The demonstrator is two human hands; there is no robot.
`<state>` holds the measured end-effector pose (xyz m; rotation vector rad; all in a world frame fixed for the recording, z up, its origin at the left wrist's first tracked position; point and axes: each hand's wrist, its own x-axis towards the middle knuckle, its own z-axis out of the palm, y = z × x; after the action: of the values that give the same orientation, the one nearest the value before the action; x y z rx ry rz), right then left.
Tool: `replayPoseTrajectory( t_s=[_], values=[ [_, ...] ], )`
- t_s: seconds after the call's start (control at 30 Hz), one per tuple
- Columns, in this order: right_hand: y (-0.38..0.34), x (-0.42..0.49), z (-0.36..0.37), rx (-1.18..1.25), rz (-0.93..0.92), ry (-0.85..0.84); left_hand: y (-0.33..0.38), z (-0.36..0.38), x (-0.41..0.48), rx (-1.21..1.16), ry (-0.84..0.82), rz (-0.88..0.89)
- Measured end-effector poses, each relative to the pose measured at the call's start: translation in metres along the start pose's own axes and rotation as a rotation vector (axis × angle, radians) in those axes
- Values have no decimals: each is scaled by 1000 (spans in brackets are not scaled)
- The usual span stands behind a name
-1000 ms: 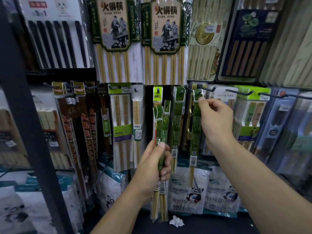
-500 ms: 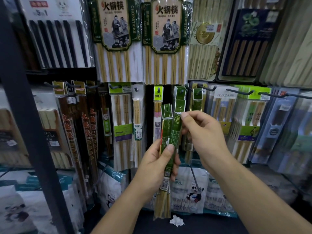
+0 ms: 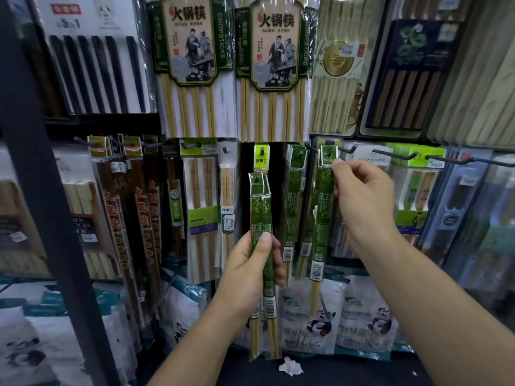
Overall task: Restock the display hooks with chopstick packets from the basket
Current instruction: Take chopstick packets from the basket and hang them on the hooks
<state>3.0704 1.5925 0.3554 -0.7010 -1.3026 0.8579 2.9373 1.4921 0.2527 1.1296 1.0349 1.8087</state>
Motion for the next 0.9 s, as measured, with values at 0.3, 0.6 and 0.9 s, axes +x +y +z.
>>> replayPoseTrajectory(
  t_s=[0.3, 0.6, 0.9],
  values=[
    [4, 7, 3, -12, -26, 48, 1, 2, -3, 59, -33, 1],
    [16, 11, 3, -92, -17, 52, 0, 2, -2, 66, -43, -12],
    [12, -17, -6, -45, -16, -141, 3, 4, -3, 76, -107, -2]
  ],
)
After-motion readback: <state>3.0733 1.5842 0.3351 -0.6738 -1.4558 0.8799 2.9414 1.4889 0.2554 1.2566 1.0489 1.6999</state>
